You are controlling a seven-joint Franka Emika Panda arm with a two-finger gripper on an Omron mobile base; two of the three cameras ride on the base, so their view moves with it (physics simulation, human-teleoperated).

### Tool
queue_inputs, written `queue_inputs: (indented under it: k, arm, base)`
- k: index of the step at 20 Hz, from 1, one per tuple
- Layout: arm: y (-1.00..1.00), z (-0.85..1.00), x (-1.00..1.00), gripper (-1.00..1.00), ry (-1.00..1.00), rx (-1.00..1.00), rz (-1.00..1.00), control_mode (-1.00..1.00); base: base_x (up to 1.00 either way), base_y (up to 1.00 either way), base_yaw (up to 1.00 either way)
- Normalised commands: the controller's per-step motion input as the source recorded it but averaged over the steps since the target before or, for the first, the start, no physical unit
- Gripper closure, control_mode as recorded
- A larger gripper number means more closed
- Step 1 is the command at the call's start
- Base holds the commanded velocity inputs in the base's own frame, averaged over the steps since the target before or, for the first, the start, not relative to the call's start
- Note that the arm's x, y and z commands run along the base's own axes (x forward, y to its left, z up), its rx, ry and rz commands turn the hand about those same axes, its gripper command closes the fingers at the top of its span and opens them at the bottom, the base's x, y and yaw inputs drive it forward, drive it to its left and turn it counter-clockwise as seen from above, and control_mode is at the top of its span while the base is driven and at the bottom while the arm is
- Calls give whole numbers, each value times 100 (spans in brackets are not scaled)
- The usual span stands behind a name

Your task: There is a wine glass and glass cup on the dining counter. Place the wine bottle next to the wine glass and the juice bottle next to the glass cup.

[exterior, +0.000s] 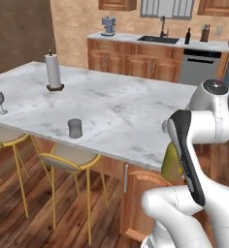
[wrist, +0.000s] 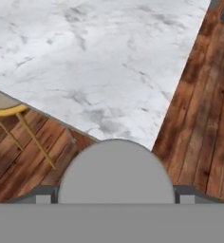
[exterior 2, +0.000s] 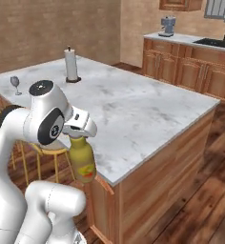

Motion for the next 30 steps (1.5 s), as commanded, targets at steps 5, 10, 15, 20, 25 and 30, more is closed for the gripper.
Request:
queue_inputs:
  k: [5, 10, 15, 20, 25, 30]
  arm:
    - [0, 0, 0, 100, 0, 0, 0, 100]
    - [0, 0, 0, 100, 0, 0, 0, 100]
    - [0, 0, 0, 100, 0, 0, 0, 100]
    - [0, 0, 0, 100, 0, 0, 0, 100]
    - [0, 0, 0, 100, 0, 0, 0, 100]
    - [0, 0, 0, 100, 0, 0, 0, 100]
  base:
    - [8, 50, -47]
    - [1, 64, -33]
    - [-14, 64, -25]
    - [-6, 66, -24]
    - [2, 52, -6]
    - [3, 37, 7]
